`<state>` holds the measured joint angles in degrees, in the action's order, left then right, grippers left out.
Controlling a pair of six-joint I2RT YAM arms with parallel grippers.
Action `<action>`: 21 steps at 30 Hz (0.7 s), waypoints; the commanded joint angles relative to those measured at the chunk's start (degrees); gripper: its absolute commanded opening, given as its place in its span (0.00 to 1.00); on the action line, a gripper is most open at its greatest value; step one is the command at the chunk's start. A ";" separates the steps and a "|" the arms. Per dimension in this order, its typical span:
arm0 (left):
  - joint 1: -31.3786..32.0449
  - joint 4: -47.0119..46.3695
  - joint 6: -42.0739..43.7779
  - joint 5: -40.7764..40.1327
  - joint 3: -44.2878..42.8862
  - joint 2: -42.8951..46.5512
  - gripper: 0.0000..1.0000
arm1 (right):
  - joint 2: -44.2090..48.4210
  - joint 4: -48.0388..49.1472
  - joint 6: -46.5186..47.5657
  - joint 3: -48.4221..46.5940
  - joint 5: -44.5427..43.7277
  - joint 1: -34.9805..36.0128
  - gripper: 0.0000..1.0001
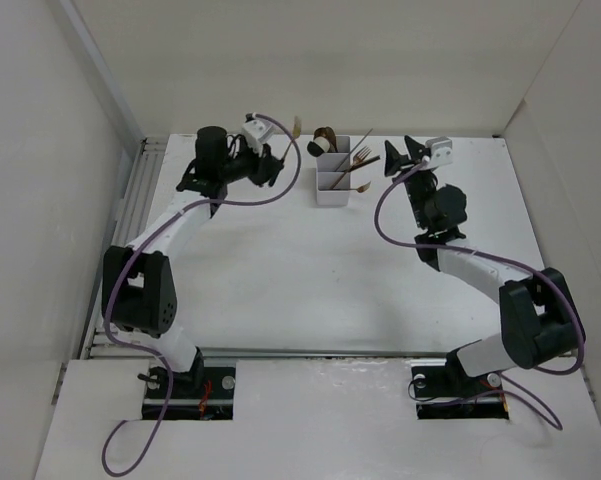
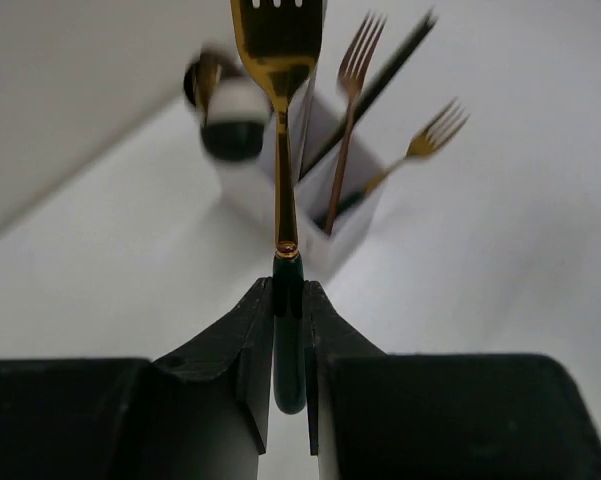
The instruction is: Sort the eating utensils into containers
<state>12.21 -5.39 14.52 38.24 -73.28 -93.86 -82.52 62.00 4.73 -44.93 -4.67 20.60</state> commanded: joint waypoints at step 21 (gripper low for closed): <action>15.30 -61.42 -16.29 -4.22 -11.98 -30.32 0.00 | -1.68 -15.76 0.89 -17.56 14.77 -18.22 0.51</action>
<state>27.59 -60.60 -3.14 35.92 -81.06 -124.79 -84.16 47.31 5.15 -59.61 7.07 3.60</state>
